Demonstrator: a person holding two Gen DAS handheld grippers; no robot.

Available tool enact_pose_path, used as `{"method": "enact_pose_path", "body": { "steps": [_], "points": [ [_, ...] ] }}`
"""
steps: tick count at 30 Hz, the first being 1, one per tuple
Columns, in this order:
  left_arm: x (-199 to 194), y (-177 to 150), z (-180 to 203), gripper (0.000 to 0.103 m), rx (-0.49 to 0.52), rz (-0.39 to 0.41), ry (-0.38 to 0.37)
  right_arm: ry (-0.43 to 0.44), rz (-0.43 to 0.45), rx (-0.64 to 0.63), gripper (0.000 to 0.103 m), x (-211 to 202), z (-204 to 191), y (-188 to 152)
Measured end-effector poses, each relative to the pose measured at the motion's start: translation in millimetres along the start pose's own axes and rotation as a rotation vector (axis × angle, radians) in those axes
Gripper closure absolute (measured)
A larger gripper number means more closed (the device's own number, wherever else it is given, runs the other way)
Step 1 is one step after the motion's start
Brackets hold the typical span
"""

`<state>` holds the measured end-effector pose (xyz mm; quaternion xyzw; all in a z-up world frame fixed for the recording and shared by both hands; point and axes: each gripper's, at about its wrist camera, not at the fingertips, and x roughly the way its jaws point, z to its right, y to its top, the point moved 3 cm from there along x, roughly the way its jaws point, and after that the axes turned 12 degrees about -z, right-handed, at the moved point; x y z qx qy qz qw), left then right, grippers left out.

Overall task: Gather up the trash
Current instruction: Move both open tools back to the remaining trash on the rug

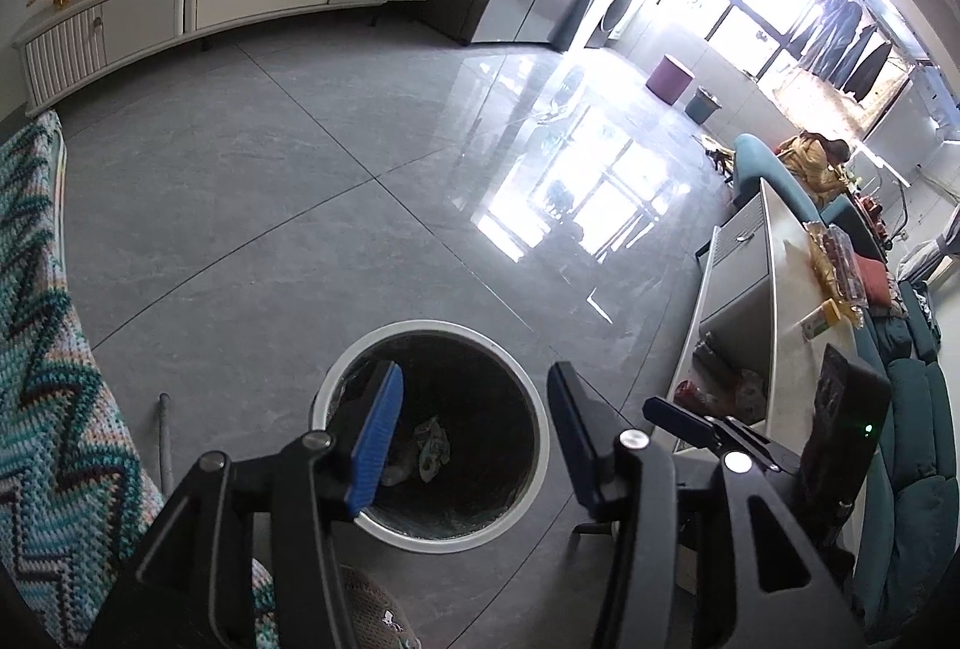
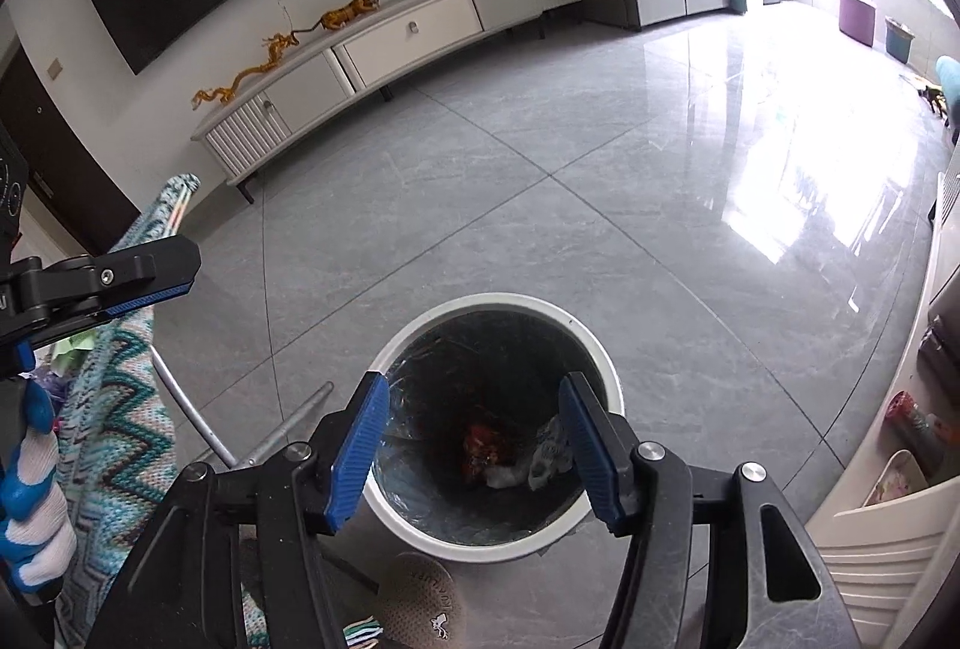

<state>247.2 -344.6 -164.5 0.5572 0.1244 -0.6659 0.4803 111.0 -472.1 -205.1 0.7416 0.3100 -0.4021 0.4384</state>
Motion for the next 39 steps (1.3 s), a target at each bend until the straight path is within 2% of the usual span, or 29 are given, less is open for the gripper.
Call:
{"method": "enact_pose_path", "body": {
  "steps": [5, 11, 25, 33, 39],
  "points": [
    [-37, -13, 8, 0.046, 0.018, 0.069, 0.039, 0.014, 0.068, 0.001, 0.046, -43, -3, -9],
    [-85, -34, 14, 0.045, 0.026, 0.17, 0.129, 0.033, 0.138, -0.029, 0.046, -88, -20, -16],
    [-222, -95, 13, 0.045, -0.003, 0.436, 0.248, 0.094, 0.336, -0.234, 0.046, -203, -112, -39],
    [-285, -140, -13, 0.045, -0.04, 0.507, 0.328, 0.137, 0.396, -0.339, 0.046, -240, -161, -52],
    [-329, -174, -54, 0.045, -0.113, 0.561, 0.402, 0.196, 0.413, -0.421, 0.046, -251, -200, -56]
  ]
}}
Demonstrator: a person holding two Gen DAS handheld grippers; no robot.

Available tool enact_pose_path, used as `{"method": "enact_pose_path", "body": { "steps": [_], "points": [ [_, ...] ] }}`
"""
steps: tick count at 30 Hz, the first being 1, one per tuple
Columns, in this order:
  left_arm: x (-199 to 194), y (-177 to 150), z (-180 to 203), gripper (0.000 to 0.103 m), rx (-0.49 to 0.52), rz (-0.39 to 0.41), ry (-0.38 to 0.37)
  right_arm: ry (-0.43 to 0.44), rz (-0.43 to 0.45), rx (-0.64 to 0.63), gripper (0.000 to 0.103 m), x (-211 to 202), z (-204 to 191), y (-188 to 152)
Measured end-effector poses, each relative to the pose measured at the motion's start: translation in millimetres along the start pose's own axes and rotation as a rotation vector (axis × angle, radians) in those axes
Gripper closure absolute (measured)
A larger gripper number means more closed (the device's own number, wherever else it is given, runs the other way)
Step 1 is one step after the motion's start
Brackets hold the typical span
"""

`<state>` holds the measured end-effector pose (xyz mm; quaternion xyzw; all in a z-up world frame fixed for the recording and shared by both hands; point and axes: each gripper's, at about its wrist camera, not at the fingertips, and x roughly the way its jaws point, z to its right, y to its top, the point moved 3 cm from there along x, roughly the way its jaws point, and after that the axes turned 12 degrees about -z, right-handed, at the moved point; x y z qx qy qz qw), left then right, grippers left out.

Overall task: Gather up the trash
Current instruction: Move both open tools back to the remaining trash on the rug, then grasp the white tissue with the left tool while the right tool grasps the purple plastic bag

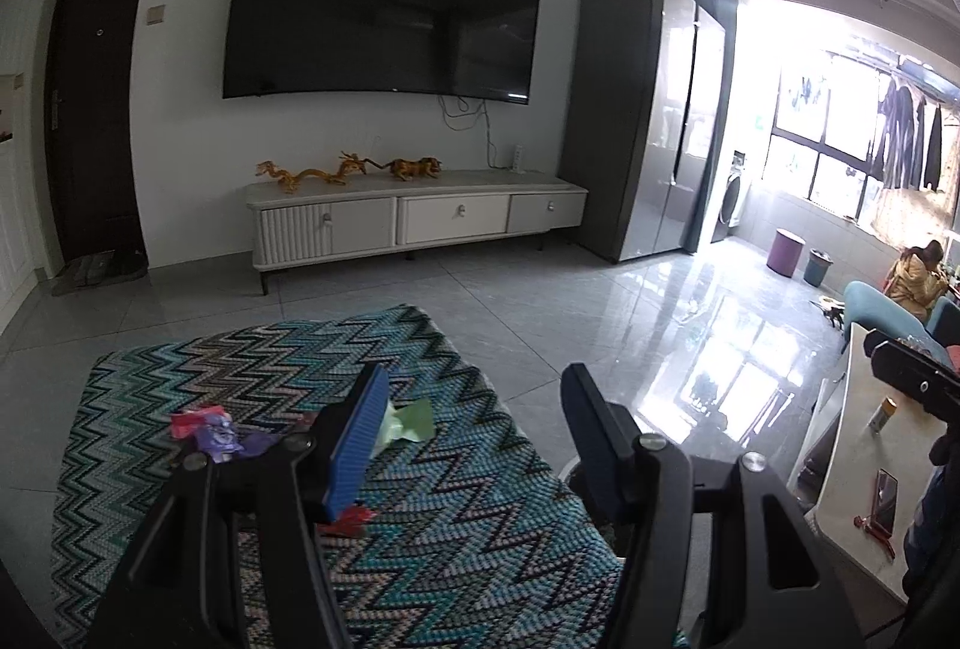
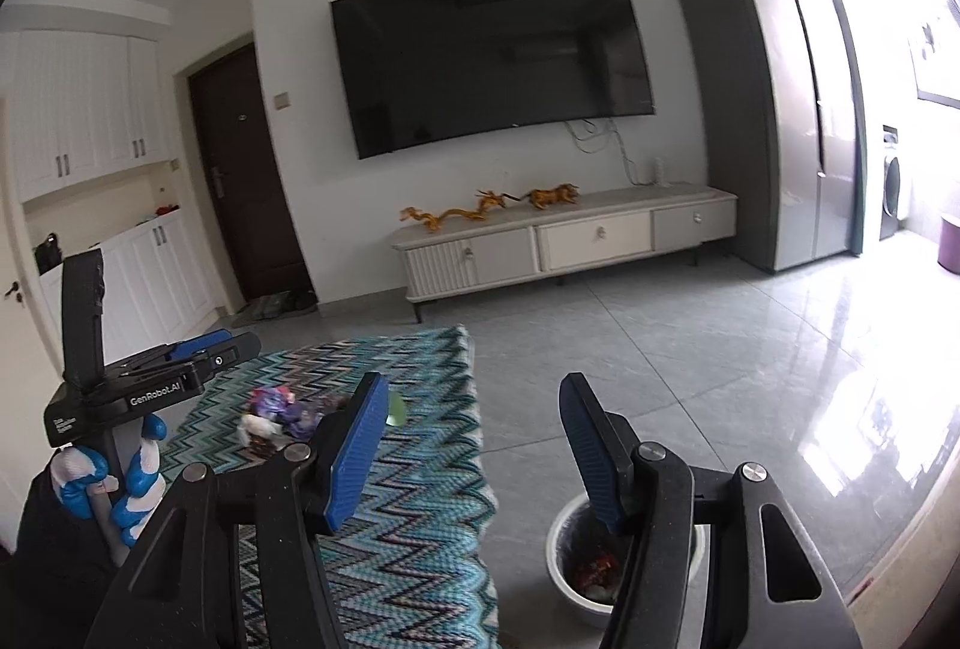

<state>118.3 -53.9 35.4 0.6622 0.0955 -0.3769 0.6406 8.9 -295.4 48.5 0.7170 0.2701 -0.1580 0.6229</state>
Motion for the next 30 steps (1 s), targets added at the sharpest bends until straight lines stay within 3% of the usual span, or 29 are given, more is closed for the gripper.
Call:
{"method": "enact_pose_path", "body": {
  "steps": [7, 12, 21, 30],
  "points": [
    [-38, 1, -66, 0.045, -0.067, 0.064, 0.117, 0.097, 0.021, -0.088, 0.046, 7, -45, 25],
    [-52, -2, -96, 0.047, -0.092, 0.076, 0.162, 0.166, 0.013, -0.148, 0.046, 22, -73, 41],
    [-23, -18, -133, 0.05, -0.161, 0.005, 0.166, 0.24, -0.049, -0.194, 0.046, 65, -101, 43],
    [34, -45, -161, 0.054, -0.169, -0.115, 0.132, 0.289, -0.168, -0.218, 0.046, 133, -119, 37]
  ]
}}
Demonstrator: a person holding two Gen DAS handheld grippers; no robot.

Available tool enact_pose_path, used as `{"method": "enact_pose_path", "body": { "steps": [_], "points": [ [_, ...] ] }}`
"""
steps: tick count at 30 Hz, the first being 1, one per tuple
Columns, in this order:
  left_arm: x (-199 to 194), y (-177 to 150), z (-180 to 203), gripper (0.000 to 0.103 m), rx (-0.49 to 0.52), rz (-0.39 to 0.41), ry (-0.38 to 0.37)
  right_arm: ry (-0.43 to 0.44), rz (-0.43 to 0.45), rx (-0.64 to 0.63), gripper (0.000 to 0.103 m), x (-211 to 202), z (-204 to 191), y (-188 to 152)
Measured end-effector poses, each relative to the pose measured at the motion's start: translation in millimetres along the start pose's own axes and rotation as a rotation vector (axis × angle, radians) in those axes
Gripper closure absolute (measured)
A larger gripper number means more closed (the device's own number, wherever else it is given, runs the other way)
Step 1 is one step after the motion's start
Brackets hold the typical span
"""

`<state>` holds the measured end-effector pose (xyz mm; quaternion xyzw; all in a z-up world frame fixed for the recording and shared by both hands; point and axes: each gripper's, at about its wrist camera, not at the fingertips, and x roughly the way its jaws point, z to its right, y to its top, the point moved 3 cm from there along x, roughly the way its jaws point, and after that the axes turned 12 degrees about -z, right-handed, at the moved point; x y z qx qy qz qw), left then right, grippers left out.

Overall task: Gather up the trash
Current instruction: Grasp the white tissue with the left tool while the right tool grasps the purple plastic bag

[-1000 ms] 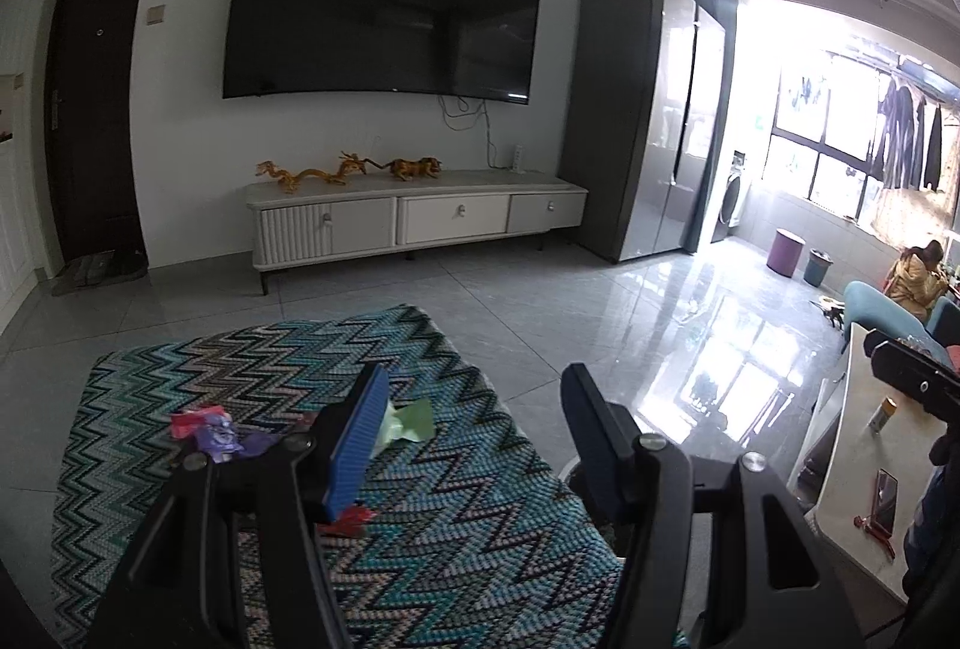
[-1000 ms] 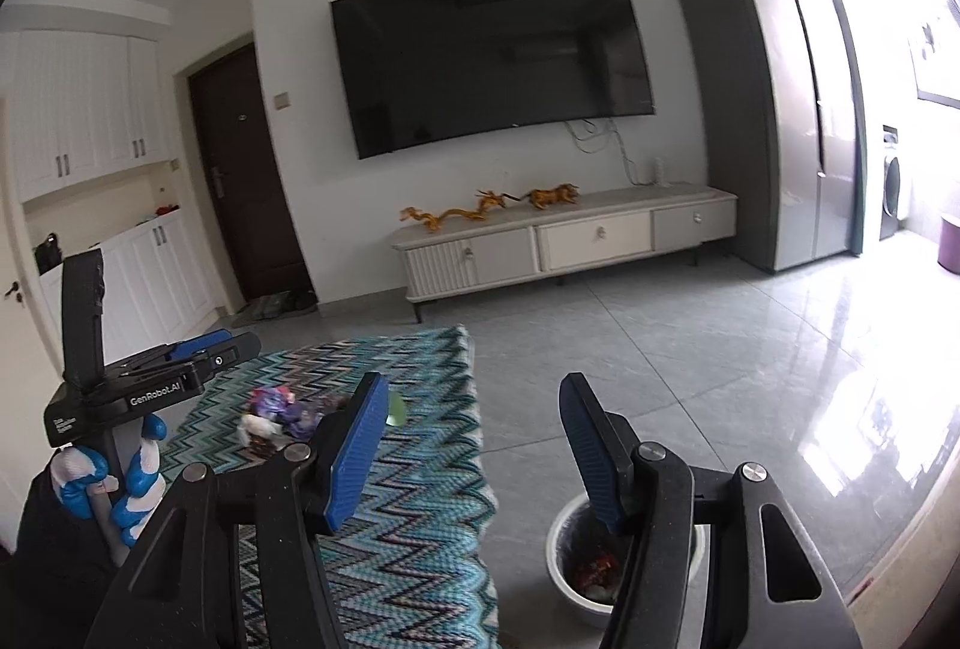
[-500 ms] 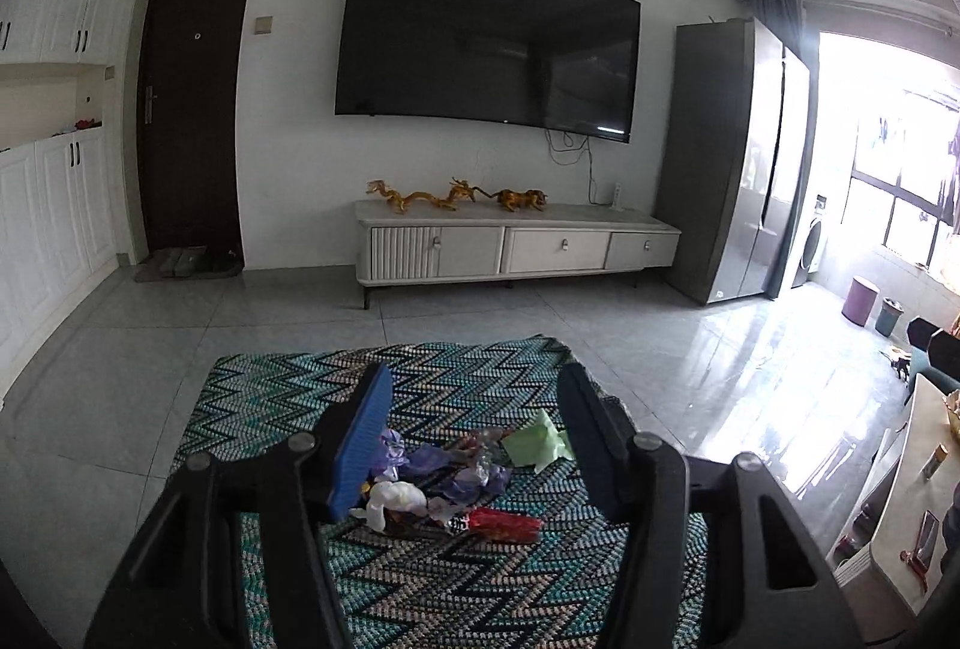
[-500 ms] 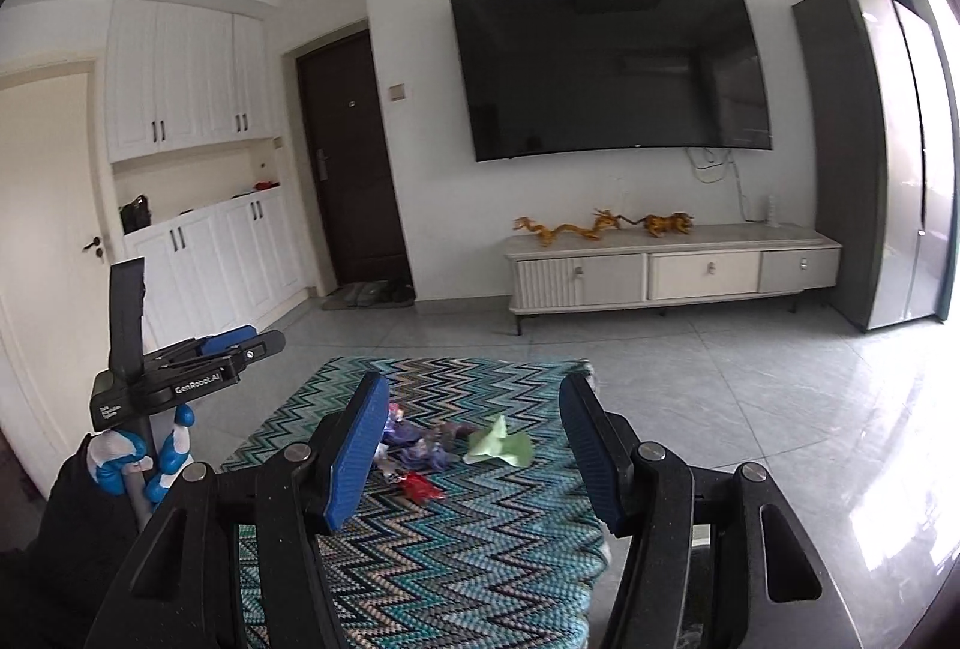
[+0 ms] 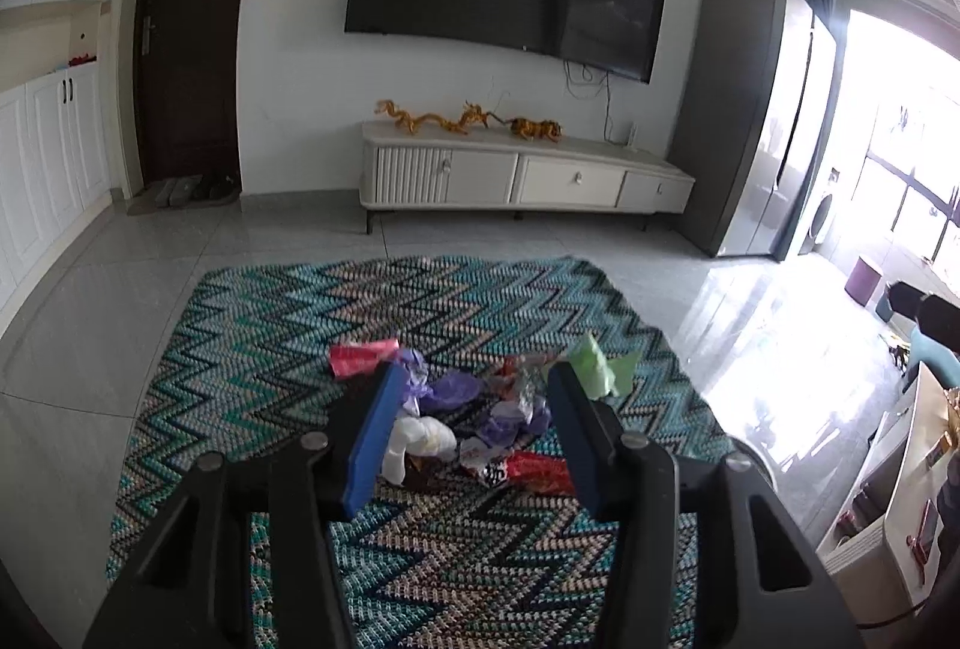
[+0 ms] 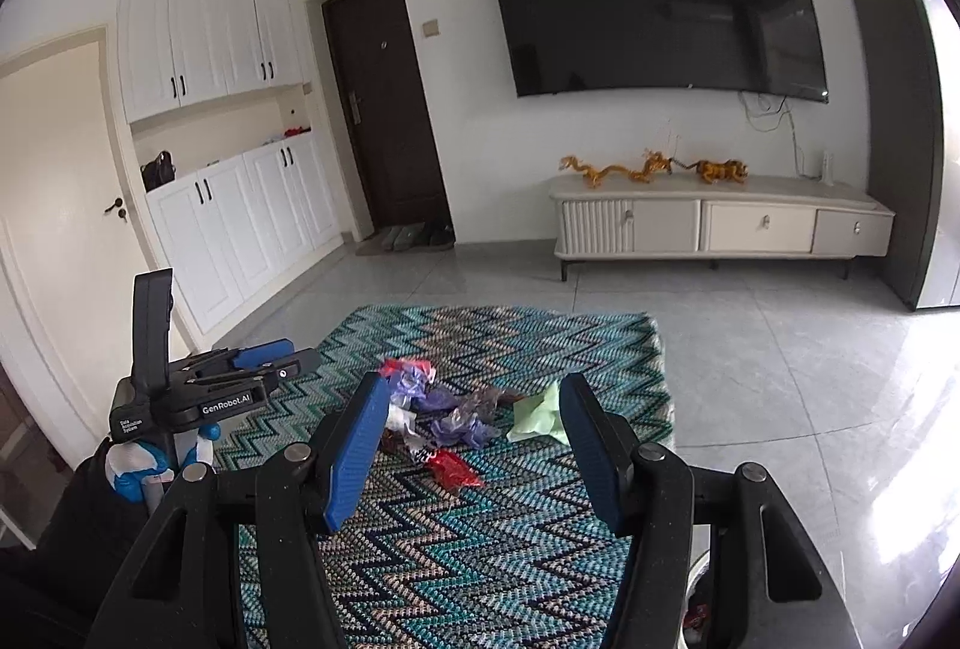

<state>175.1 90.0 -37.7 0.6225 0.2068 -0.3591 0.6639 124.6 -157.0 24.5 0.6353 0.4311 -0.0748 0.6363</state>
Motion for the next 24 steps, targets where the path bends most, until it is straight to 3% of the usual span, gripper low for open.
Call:
{"method": "enact_pose_path", "body": {
  "steps": [15, 24],
  "points": [
    [111, -12, -23, 0.057, 0.073, -0.172, -0.02, 0.174, -0.325, 0.001, 0.047, 200, 17, -15],
    [141, -16, -28, 0.058, 0.114, -0.217, -0.019, 0.196, -0.397, -0.025, 0.047, 260, 21, -21]
  ]
}}
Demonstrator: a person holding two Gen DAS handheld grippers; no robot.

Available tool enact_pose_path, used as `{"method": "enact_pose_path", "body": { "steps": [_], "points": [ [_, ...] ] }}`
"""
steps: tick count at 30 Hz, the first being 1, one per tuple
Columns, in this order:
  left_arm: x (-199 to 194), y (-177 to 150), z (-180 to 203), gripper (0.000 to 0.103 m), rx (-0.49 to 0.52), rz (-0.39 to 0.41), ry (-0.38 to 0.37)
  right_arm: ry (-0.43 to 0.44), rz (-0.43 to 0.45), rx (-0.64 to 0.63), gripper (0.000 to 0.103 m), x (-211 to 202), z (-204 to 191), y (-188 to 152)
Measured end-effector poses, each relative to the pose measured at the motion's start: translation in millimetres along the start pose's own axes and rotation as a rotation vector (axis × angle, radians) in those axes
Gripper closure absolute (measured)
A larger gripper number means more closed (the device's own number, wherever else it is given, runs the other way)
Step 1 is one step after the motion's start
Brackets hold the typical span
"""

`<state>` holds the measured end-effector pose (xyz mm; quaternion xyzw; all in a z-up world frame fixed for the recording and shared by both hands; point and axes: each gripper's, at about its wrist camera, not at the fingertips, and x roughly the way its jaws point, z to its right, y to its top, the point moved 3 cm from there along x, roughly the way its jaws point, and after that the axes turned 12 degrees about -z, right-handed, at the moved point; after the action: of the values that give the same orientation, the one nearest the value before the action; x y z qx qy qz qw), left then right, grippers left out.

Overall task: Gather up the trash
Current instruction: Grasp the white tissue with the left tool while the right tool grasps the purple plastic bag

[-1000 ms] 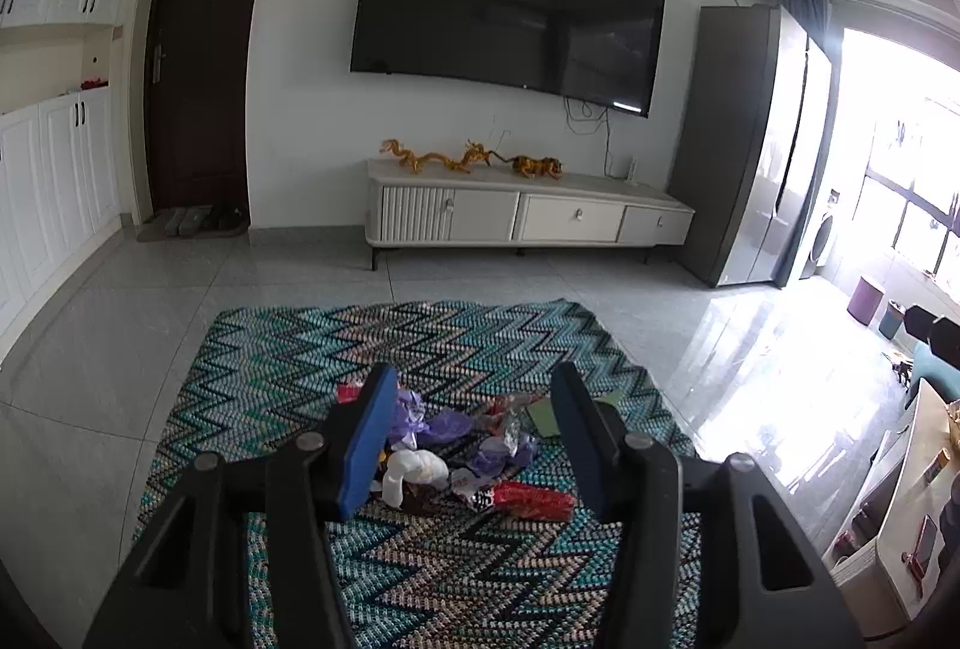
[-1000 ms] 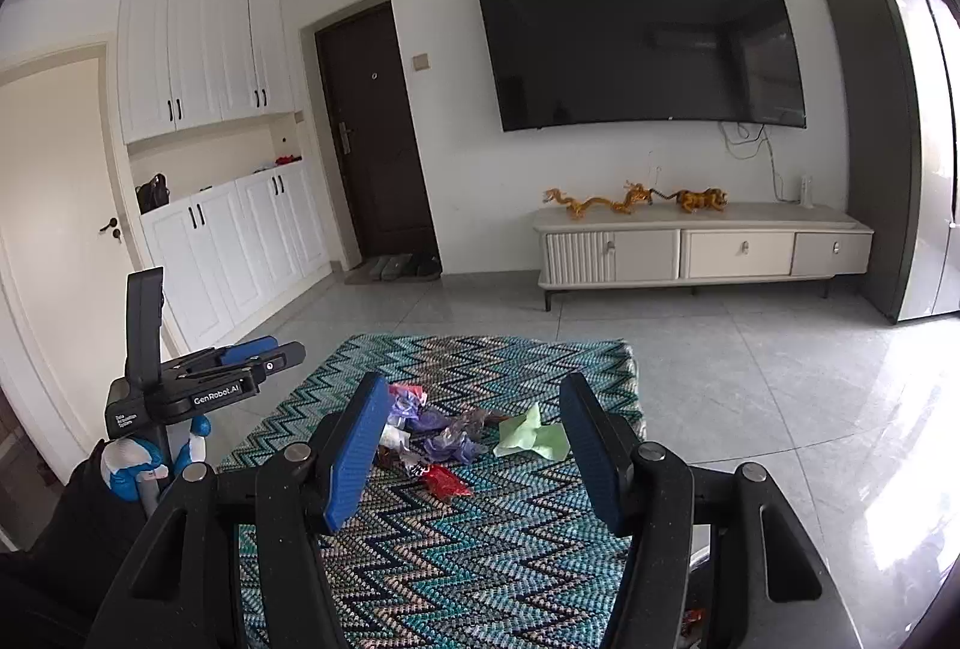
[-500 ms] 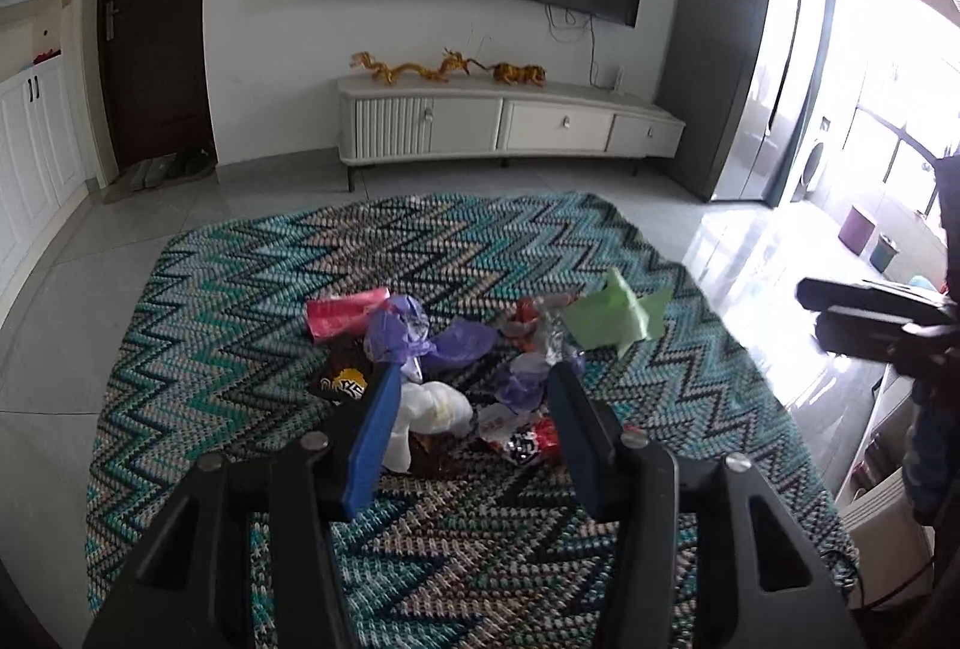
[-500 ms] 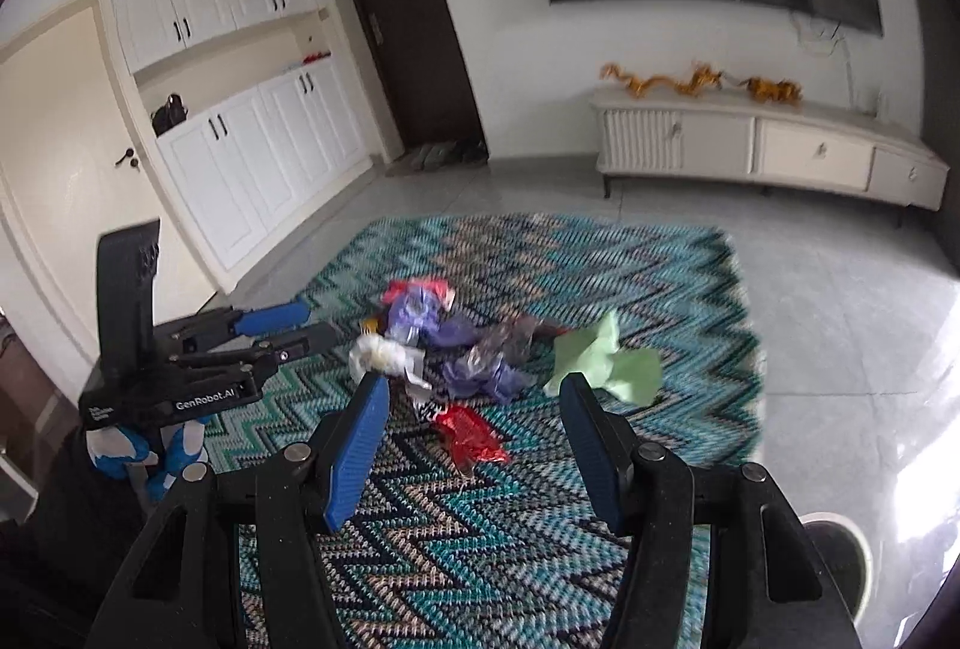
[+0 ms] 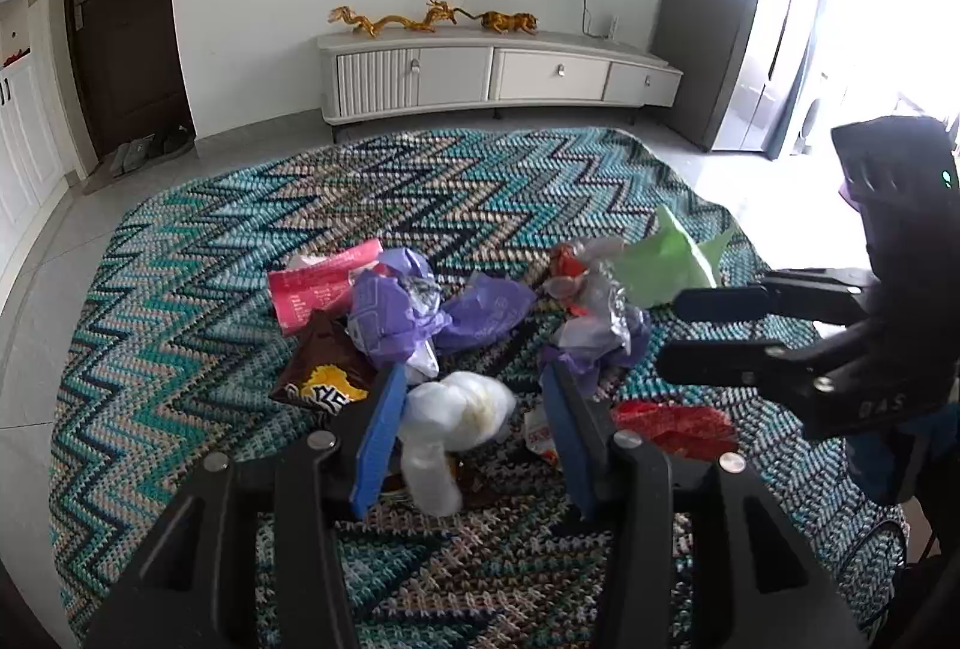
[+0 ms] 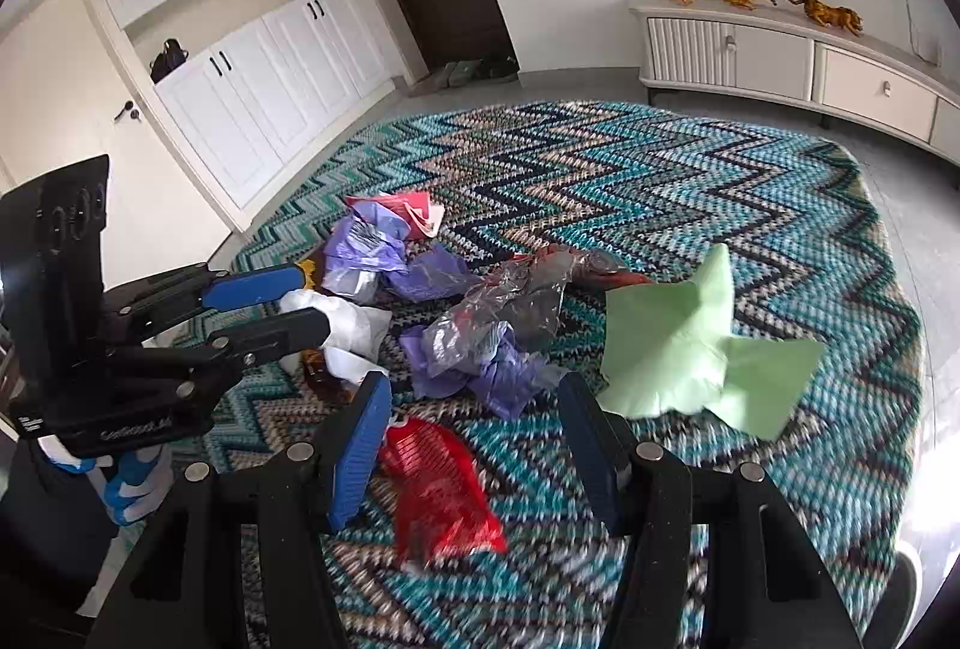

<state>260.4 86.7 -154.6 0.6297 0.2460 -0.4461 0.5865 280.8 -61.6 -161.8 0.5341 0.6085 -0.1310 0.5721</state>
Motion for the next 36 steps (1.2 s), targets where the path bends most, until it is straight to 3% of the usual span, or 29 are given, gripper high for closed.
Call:
{"method": "enact_pose_path", "body": {
  "steps": [6, 8, 13, 26, 28, 30, 36],
  "points": [
    [14, -11, 5, 0.058, 0.023, -0.039, -0.006, -0.003, -0.022, -0.011, 0.047, 13, 6, 5],
    [16, -13, 7, 0.065, 0.03, -0.046, -0.015, -0.002, -0.028, -0.014, 0.047, 18, 8, 8],
    [18, -20, 7, 0.069, 0.013, -0.057, -0.029, 0.007, -0.049, -0.011, 0.053, 27, 13, 9],
    [11, -40, 16, 0.077, -0.017, -0.065, -0.037, 0.004, -0.016, 0.0, 0.053, 31, 14, 21],
    [8, -46, 16, 0.078, -0.027, -0.066, -0.045, -0.002, -0.012, -0.006, 0.051, 31, 13, 24],
    [5, -51, 18, 0.078, -0.032, -0.063, -0.057, -0.003, -0.006, -0.017, 0.043, 29, 12, 24],
    [1, -66, 22, 0.078, -0.048, -0.068, -0.086, 0.014, -0.01, -0.04, 0.043, 36, 11, 31]
  ]
}}
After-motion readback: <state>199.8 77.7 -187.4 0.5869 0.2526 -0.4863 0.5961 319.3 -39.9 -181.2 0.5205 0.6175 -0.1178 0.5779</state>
